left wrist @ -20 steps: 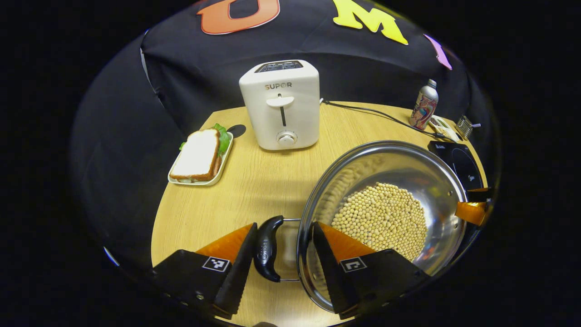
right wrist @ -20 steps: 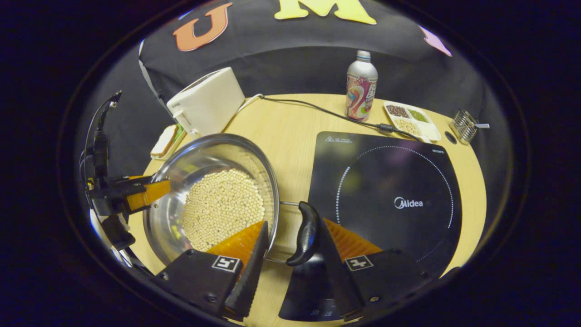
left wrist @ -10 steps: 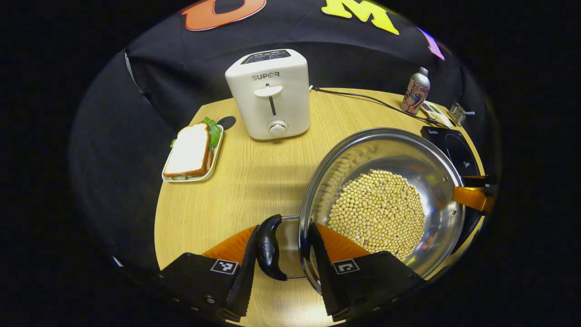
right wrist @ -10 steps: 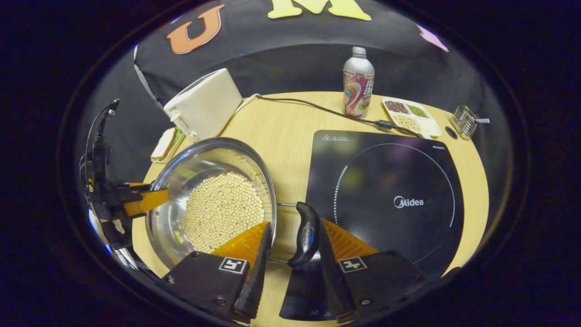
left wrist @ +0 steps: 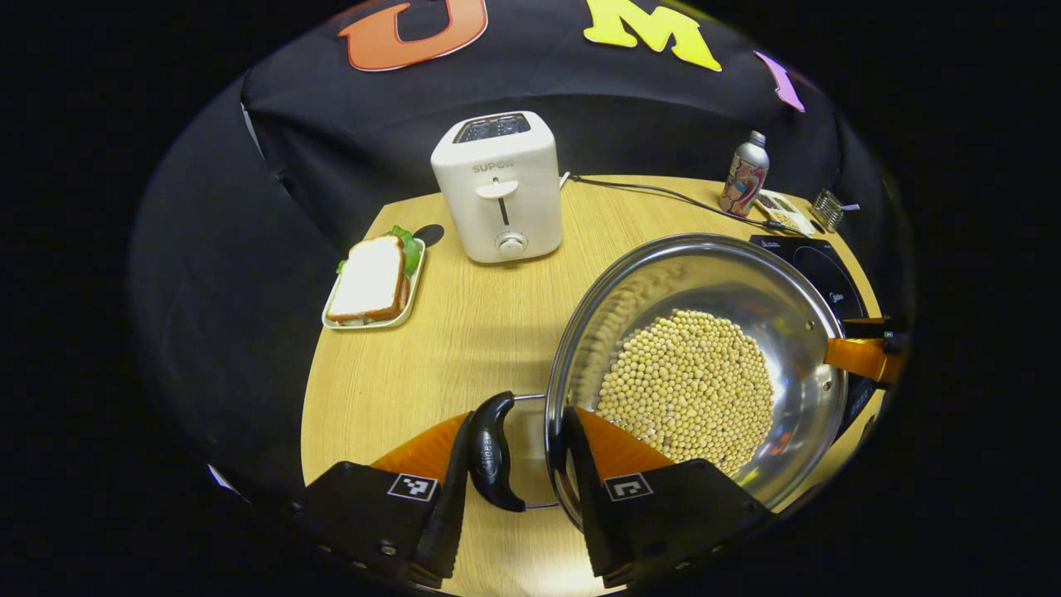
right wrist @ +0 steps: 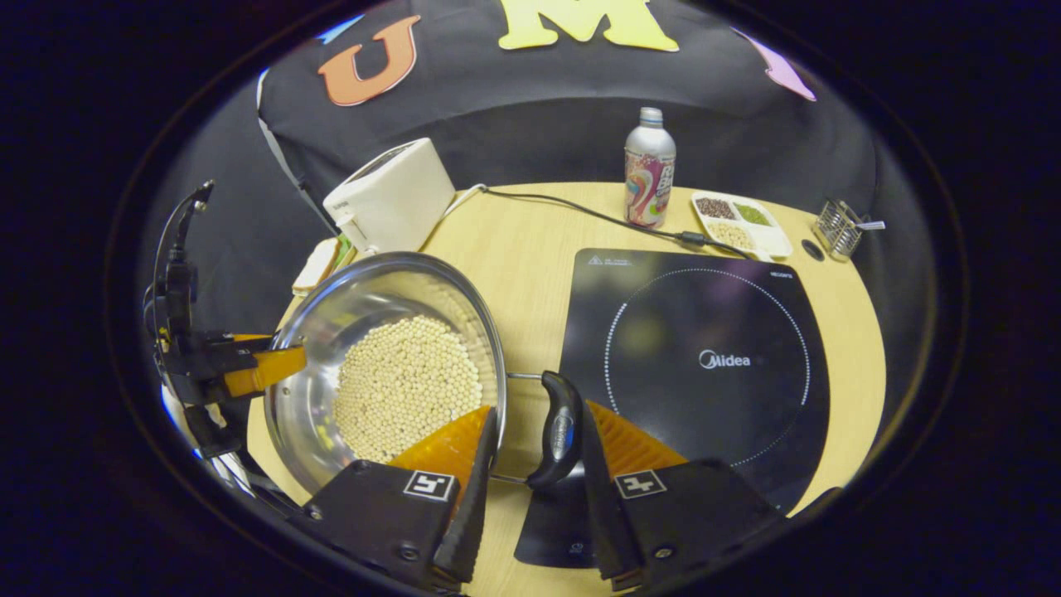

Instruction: First push the handle of the pot to place it horizontally, then grasp the pot with both hands and set it on the induction cooktop.

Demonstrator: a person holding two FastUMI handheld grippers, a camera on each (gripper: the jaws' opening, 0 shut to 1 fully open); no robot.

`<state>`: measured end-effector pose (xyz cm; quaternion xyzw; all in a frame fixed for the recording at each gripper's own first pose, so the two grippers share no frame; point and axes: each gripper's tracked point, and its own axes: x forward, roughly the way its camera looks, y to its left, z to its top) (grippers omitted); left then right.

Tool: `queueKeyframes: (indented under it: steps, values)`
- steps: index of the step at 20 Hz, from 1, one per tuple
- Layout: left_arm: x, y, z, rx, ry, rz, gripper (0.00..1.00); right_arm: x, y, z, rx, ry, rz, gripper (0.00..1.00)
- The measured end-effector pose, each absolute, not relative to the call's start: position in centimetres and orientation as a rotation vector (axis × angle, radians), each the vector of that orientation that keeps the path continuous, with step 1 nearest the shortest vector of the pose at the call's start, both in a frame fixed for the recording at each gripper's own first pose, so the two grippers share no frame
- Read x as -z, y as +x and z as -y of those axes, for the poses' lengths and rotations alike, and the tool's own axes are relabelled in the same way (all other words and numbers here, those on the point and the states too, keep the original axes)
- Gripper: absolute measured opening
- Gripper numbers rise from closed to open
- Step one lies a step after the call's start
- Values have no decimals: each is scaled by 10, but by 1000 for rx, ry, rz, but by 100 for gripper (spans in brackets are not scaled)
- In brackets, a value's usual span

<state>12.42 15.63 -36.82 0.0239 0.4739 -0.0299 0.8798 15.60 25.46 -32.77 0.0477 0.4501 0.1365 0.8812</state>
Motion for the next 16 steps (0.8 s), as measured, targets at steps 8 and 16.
queueKeyframes:
  steps: [8, 16]
  values:
    - [330, 94, -133, 91, 40, -940, 58, 290, 121, -226, -254, 82, -872, 53]
    - [310, 80, -68, 169, 38, -915, 58, 275, 87, -155, -159, 98, -853, 53]
